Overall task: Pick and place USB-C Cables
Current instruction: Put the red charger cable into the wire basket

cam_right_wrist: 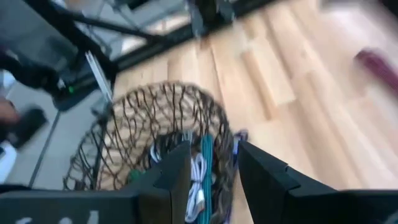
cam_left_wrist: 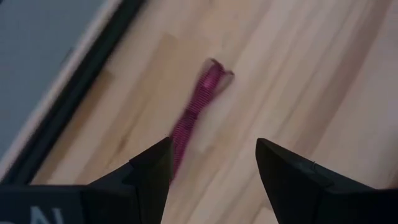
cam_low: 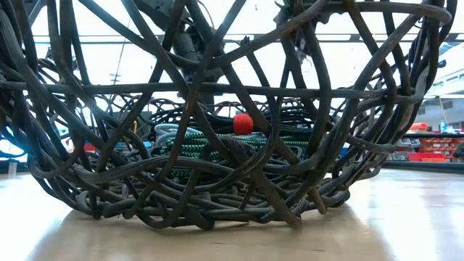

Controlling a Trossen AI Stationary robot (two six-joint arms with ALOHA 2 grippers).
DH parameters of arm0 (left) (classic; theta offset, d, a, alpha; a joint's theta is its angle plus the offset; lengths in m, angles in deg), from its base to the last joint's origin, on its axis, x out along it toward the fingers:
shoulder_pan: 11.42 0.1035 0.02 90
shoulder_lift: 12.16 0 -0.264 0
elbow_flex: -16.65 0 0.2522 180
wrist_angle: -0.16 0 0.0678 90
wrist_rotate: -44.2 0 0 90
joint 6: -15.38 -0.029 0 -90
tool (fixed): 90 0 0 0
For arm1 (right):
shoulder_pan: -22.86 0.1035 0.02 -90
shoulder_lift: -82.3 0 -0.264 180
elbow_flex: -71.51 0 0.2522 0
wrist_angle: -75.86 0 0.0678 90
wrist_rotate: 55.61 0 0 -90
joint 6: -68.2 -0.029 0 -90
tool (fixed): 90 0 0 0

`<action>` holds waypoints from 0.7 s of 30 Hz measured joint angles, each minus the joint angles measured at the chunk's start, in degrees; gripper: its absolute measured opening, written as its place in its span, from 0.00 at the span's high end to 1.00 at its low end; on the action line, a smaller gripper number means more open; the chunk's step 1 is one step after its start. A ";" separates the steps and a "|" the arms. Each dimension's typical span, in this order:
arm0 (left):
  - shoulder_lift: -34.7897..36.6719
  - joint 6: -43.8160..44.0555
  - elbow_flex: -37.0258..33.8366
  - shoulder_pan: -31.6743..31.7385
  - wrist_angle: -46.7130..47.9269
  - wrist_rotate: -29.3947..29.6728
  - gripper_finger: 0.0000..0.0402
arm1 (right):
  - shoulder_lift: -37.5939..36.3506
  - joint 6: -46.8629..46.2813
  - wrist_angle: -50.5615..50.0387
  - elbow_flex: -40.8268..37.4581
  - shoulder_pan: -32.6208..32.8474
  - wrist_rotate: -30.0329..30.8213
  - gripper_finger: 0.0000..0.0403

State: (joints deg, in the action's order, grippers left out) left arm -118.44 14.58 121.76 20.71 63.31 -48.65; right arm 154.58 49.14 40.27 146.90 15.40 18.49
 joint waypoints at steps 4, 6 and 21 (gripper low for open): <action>-3.60 -2.76 0.00 -2.70 0.37 0.04 0.42 | -5.24 0.14 0.01 0.00 -2.49 -0.01 0.66; -5.57 -4.90 -0.02 -3.83 0.33 1.57 0.42 | -7.58 -0.32 0.34 0.00 -3.29 0.02 0.66; -13.77 -10.81 -0.02 -1.78 4.20 9.54 0.45 | -14.48 -3.50 3.56 0.00 -3.43 -0.23 0.66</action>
State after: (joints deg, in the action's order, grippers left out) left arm -132.22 3.76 121.74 18.93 67.51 -39.11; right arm 140.09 45.64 43.82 146.90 11.97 18.26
